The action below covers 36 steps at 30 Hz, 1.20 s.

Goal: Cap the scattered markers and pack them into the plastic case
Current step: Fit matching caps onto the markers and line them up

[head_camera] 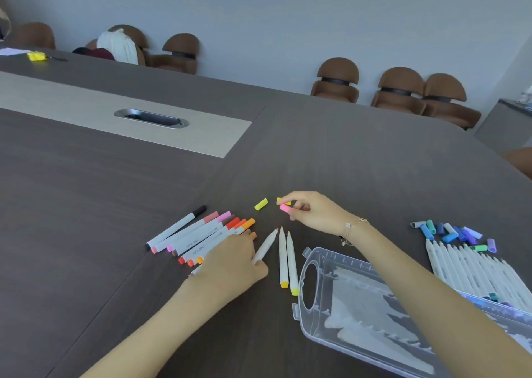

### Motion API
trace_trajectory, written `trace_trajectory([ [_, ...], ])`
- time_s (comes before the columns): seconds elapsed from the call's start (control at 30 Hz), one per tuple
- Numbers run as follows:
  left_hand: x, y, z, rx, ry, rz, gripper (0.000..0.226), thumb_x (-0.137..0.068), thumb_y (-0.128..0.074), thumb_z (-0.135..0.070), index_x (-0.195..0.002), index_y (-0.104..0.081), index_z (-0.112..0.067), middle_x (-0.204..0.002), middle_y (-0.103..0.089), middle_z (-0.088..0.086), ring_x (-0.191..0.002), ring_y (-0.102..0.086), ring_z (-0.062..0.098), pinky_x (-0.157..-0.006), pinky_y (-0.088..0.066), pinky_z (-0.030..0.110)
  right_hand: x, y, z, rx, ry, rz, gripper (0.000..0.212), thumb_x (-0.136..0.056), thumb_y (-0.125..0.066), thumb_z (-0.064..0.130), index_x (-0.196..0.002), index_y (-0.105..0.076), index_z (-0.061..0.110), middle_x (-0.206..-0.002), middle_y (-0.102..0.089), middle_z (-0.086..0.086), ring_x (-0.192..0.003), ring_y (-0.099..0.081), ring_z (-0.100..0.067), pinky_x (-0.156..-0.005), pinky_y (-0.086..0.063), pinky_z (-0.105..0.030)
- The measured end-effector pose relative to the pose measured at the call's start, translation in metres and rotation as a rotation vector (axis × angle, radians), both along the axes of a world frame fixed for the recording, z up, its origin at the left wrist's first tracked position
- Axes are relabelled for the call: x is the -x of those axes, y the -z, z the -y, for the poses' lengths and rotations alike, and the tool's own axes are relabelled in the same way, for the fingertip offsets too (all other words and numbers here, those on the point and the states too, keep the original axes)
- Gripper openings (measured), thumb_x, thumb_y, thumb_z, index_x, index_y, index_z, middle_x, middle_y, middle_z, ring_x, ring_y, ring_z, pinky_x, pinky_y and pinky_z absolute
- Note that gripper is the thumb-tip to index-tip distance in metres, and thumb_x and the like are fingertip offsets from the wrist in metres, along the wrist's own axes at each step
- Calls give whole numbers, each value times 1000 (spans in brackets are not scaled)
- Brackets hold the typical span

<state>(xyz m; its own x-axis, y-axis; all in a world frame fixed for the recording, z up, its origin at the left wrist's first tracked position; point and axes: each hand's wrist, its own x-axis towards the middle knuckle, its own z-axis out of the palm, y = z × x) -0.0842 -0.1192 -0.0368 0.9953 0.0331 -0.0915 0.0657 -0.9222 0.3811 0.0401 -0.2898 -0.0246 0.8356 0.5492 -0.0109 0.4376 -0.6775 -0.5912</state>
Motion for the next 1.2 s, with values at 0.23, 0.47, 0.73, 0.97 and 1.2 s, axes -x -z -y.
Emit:
trace_trajectory([
  [0.23,25,0,-34,137,-17,22,10,-89,-56,-33,-93,-50,-26,-97,-61,-7,-71,-54,6,-55,-38,9,12,-7,4,-61,-119,-187,18,-91,-61,28,-107,-67,23,-97,-71,10,-94,-65,-1,-85,-47,-12],
  [0.47,25,-1,-29,178,4,59,9,-89,-56,-33,-92,-50,-27,-95,-62,-7,-71,-55,6,-56,-38,9,18,-7,-3,-131,-141,-244,17,-91,-61,27,-104,-66,17,-98,-72,7,-95,-65,0,-79,-48,-9],
  [0.73,26,2,-33,179,-11,78,11,-90,-56,-35,-93,-50,-27,-96,-62,-6,-70,-55,5,-58,-39,7,21,-7,-3,-117,-137,-248,17,-95,-54,23,-106,-65,16,-97,-70,9,-84,-61,10,-69,-45,-7],
  [0.97,13,1,-20,303,-10,86,20,-93,-54,-36,-106,-65,-25,-94,-60,-11,-72,-53,1,-59,-36,7,20,-7,-3,-123,-173,-226,16,-94,-56,23,-102,-69,19,-85,-66,2,-63,-54,1,-68,-48,-17],
  [1.2,-5,0,-13,394,-58,44,25,-94,-54,-31,-103,-71,-16,-88,-64,-6,-64,-50,6,-56,-34,13,8,-22,-8,-148,-174,-205,15,-93,-58,19,-98,-72,19,-92,-71,-3,-73,-62,-2,-71,-50,-17],
])
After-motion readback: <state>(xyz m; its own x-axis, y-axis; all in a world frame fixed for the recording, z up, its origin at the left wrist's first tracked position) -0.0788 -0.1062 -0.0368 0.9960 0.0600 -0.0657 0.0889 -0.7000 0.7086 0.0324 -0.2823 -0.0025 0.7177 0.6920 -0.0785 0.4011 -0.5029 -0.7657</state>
